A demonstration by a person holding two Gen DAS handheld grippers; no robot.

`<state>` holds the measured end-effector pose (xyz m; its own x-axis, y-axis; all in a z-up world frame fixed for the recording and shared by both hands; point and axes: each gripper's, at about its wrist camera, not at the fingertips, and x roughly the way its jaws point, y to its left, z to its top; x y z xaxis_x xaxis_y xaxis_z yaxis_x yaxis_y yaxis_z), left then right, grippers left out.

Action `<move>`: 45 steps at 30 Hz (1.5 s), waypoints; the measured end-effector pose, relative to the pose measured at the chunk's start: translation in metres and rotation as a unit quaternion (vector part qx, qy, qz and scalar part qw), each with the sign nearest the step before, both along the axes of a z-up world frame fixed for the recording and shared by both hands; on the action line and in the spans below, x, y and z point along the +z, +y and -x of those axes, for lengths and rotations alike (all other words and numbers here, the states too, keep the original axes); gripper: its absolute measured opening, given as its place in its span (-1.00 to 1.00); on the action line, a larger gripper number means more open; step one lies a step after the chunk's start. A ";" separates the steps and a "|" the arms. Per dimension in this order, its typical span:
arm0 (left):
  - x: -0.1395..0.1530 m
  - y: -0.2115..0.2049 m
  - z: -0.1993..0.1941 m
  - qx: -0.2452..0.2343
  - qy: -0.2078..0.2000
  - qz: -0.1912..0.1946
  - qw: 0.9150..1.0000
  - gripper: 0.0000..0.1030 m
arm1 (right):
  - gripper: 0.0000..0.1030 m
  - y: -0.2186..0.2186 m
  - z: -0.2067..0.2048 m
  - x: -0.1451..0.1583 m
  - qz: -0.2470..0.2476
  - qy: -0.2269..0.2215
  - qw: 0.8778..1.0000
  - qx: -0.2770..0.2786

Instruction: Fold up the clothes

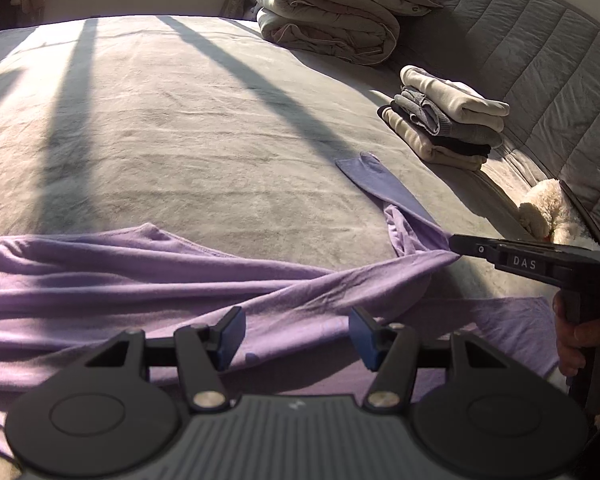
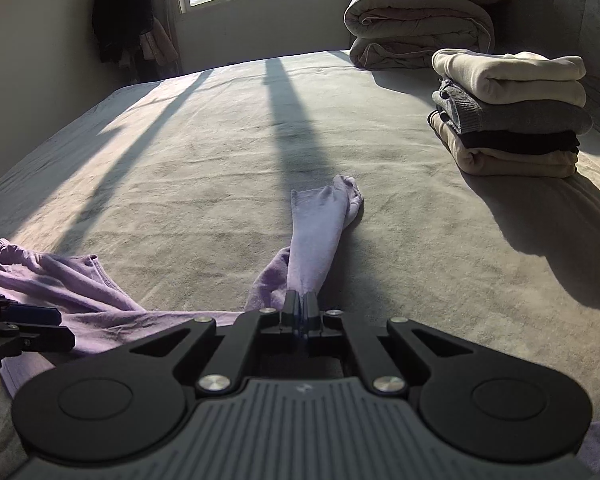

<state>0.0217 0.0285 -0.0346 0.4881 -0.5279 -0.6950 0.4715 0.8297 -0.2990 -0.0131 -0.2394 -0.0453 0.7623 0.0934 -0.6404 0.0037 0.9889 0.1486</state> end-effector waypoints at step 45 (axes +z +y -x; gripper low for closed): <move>0.001 -0.179 -0.092 0.047 0.031 0.096 0.994 -1.00 | -0.09 -0.158 0.000 0.011 -0.246 0.035 0.960 -0.130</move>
